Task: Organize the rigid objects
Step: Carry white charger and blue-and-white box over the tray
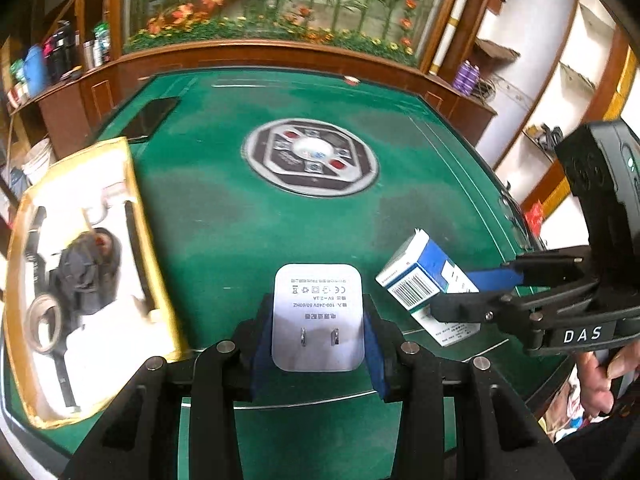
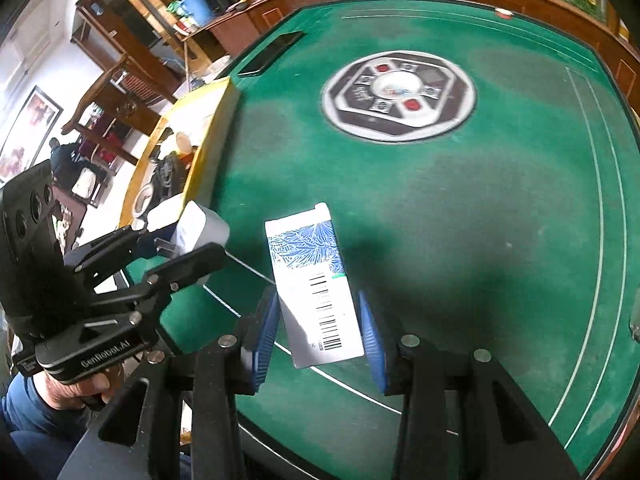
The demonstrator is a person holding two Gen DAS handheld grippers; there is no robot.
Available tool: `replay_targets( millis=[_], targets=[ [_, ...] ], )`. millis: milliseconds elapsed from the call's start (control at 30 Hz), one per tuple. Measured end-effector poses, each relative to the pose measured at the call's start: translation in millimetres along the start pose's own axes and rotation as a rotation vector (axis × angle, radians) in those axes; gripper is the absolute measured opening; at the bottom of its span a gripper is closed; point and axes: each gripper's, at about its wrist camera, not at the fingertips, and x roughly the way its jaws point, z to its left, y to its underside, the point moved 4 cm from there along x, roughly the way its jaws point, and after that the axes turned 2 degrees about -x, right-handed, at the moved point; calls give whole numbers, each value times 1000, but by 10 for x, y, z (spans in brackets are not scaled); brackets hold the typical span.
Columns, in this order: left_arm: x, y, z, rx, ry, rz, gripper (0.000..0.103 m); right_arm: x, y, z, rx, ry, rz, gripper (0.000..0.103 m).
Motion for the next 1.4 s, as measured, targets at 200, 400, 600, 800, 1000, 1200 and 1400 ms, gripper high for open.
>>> replay_targets(
  millis=[200,400,600,800,1000,1200,1400],
  targets=[
    [-216,-15,345,-65,-30,-48,42,109,-75,252,-30,-19,11,38],
    [-418,-13,724,-131,-63,-99,42,186,-208,566,-86,-33,10,38],
    [-563,-9,1098,-190,-91,-136,42,254,-344,827,-135,-36,9,39],
    [-630,-10,1362,-210,-107,-148,42,295,-485,1034,-164,-37,-9,39],
    [-645,25,1547,-211,-112,-138,42,383,-630,1202,-169,-48,-16,39],
    [-617,32,1725,-215,-113,-121,42,526,-774,1355,-175,-62,-8,39],
    [-557,-53,1822,-202,-115,-111,42,663,-986,1526,-196,-62,-4,39]
  ],
)
